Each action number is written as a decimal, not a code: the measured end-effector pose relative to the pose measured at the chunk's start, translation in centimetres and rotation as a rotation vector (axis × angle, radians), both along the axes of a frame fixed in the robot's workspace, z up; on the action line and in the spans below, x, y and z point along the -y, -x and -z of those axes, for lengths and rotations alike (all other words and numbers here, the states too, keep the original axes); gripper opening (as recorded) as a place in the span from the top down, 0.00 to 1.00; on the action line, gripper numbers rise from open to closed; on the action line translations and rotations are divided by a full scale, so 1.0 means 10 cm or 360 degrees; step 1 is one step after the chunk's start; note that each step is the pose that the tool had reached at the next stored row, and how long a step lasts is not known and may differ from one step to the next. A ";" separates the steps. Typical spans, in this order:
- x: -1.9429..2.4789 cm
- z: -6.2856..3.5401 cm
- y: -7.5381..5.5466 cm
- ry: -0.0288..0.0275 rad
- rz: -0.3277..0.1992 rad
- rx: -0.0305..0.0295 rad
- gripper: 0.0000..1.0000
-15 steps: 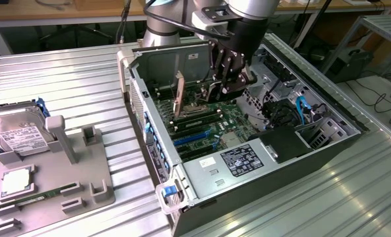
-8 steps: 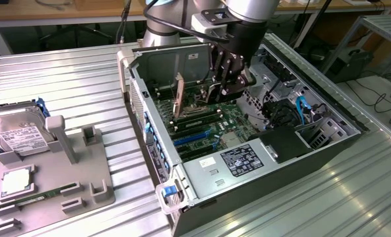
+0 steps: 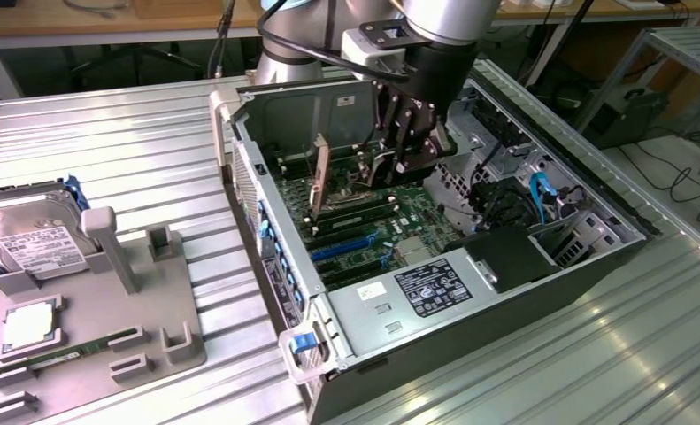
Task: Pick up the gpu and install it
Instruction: 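Insert the gpu into the slot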
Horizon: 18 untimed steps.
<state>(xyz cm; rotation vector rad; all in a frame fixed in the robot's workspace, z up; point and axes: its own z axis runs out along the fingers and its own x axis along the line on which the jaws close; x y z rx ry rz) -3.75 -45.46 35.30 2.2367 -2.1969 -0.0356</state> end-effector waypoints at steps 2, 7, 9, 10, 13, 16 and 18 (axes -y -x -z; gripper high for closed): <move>0.000 0.011 0.00 0.00000 0.0000 0.00000 0.73; 0.000 0.055 0.00 0.00000 0.0000 0.00000 0.73; 0.000 0.065 0.00 0.00000 0.0000 0.00000 0.73; 0.000 0.069 0.00 0.00001 0.0000 0.00000 0.73; 0.000 0.081 0.00 0.00001 0.0000 -0.00001 0.73; 0.000 0.112 0.00 -0.00001 0.0000 -0.00013 0.73; 0.000 0.128 0.00 0.00000 0.0000 -0.00034 0.73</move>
